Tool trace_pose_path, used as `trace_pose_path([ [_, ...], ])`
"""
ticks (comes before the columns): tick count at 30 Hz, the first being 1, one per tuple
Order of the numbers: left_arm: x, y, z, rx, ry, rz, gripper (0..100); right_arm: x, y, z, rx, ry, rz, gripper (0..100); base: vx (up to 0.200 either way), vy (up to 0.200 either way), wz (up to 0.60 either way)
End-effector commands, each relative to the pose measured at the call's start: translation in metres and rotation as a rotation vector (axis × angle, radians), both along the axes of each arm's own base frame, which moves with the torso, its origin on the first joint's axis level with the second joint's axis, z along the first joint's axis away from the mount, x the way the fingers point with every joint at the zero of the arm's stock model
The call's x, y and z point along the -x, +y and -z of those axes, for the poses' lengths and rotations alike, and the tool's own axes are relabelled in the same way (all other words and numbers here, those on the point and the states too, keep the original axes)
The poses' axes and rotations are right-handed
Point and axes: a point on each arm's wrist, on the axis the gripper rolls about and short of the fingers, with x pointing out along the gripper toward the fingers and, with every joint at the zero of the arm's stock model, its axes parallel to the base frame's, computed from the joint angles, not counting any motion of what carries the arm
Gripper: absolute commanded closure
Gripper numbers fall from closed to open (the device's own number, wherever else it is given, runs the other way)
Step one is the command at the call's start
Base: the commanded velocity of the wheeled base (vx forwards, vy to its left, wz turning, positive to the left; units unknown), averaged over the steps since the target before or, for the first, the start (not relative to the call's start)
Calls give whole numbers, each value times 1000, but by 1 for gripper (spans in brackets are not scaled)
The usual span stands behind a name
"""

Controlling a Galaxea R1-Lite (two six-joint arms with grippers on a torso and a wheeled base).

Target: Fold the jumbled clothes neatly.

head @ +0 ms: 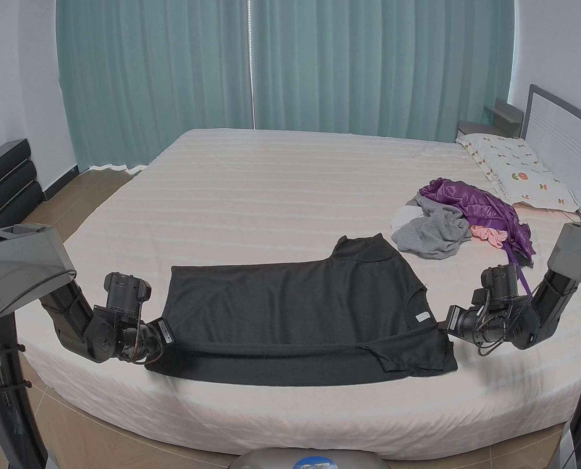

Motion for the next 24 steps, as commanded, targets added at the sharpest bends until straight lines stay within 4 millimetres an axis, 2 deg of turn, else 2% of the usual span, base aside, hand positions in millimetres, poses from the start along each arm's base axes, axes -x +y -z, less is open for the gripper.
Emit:
trace_pose_path([
  [1, -7, -1, 11, 6, 17, -10, 100, -3, 0, 10, 1, 19, -1, 100, 0, 0, 0],
  [2, -8, -1, 12, 5, 19, -10, 100, -4, 1, 10, -2, 20, -1, 0, 0, 0, 0],
  [3, -9, -1, 12, 7, 17, -12, 0, -4, 1, 10, -1, 21, -1, 0, 0, 0, 0],
  [9, -7, -1, 10, 11, 11, -13, 0, -1, 2, 1, -29, 7, 14, 0, 0, 0, 0],
  [17, 3, 2, -19, 57, -50, -58, 0, 13, 0, -17, -57, -14, 36, 0, 0, 0, 0],
  [18, 8, 2, -29, 79, -70, -74, 0, 19, 0, -24, -87, -20, 48, 0, 0, 0, 0],
  [24, 21, 3, -38, 144, -74, -137, 0, 44, -2, -34, -158, 8, 31, 0, 0, 0, 0],
])
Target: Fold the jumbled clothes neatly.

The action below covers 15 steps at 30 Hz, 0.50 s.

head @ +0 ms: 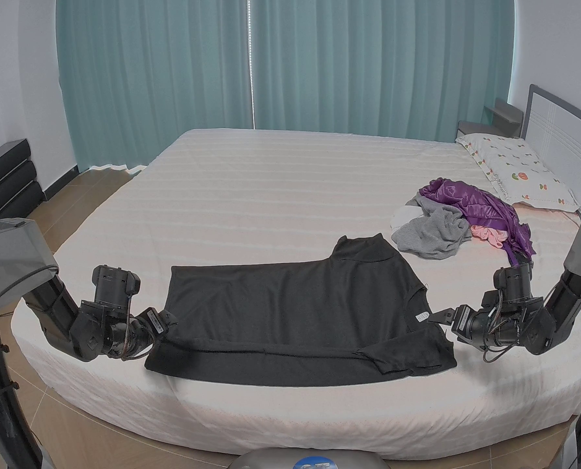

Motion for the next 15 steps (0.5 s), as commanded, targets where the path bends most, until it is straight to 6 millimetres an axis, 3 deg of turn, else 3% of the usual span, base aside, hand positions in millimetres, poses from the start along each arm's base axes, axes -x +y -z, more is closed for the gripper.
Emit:
trace_pose_path([
  [1, 9, 0, -16, 54, -34, -49, 0, 20, -2, -15, -39, -9, -4, 0, 0, 0, 0],
  [11, 18, 1, -15, 104, -16, -100, 0, 34, -9, -17, -136, 29, 62, 0, 0, 0, 0],
  [15, 17, 2, -17, 138, -20, -135, 0, 38, -9, -12, -163, 31, 82, 0, 200, 0, 0],
])
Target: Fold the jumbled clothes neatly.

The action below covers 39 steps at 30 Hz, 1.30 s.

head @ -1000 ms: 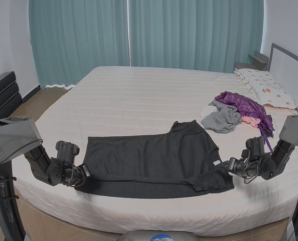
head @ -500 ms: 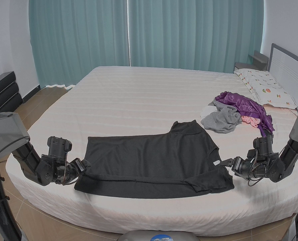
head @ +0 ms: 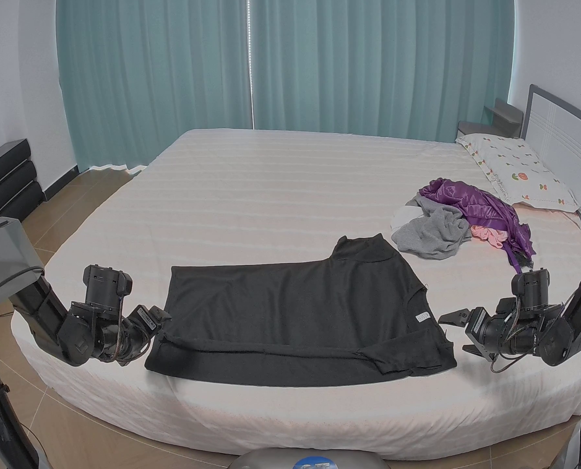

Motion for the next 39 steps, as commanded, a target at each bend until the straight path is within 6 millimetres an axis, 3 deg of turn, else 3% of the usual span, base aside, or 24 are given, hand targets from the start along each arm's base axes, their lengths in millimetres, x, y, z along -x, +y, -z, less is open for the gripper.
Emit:
trace_pose_path([
  [1, 1, 0, -4, 9, -12, -8, 0, 5, 0, 2, -3, 7, 1, 0, 200, 0, 0],
  [10, 2, -2, 3, 4, 17, 4, 0, 8, 0, 12, -5, 43, 5, 0, 89, 0, 0],
  [15, 9, -10, 19, -18, 131, 39, 0, 8, 1, 19, -1, 65, 0, 0, 0, 0, 0],
  [26, -19, -15, 40, -37, 146, 24, 0, 9, 3, 20, 1, 72, -6, 0, 0, 0, 0],
  [27, -22, -14, 39, -40, 144, 18, 100, 9, 3, 21, 3, 73, -6, 0, 0, 0, 0],
  [33, -22, -11, 36, -43, 162, 3, 100, 8, 6, 26, 15, 87, -18, 0, 0, 0, 0],
  [39, -24, 5, 33, -37, 159, -49, 100, 0, 12, 32, 19, 26, -46, 0, 0, 0, 0],
])
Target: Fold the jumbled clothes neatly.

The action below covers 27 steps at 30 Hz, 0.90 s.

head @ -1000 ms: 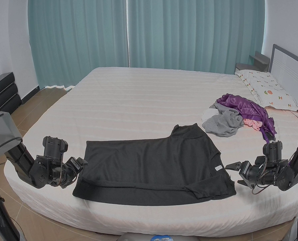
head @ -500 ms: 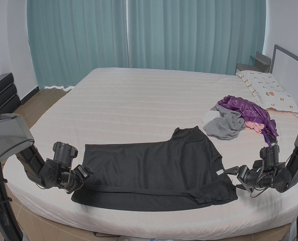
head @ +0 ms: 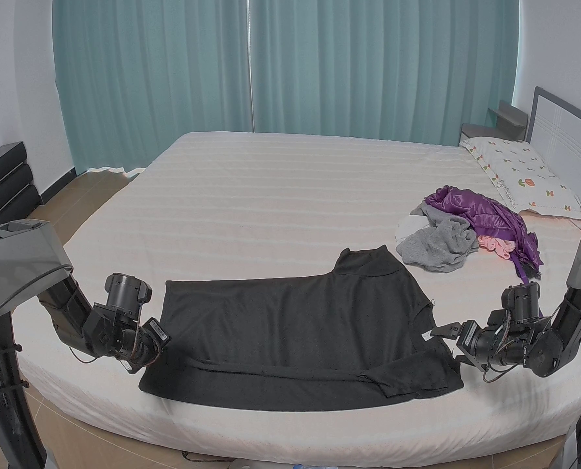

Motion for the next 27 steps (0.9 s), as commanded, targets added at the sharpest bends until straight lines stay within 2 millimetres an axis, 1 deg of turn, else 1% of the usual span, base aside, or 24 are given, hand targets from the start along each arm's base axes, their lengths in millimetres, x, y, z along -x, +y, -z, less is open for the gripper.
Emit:
trace_pose_path([
  [1, -2, 9, -2, 2, -5, -29, 100, -3, 4, 11, 8, -5, -24, 0, 0, 0, 0],
  [6, -7, 8, -1, 23, -16, -55, 100, -12, 5, 28, 66, -26, -83, 0, 0, 0, 0],
  [8, -8, 8, -1, 25, -18, -57, 100, -16, 5, 32, 80, -34, -100, 0, 0, 0, 0],
  [17, -7, 11, 0, 30, -13, -64, 100, -37, 7, 32, 90, -87, -113, 0, 0, 0, 0],
  [22, -5, 11, -2, 41, -13, -61, 100, -35, 8, 38, 89, -74, -118, 0, 0, 0, 0],
  [27, -5, 11, -3, 41, -14, -61, 100, -32, 6, 38, 88, -65, -113, 0, 0, 0, 0],
])
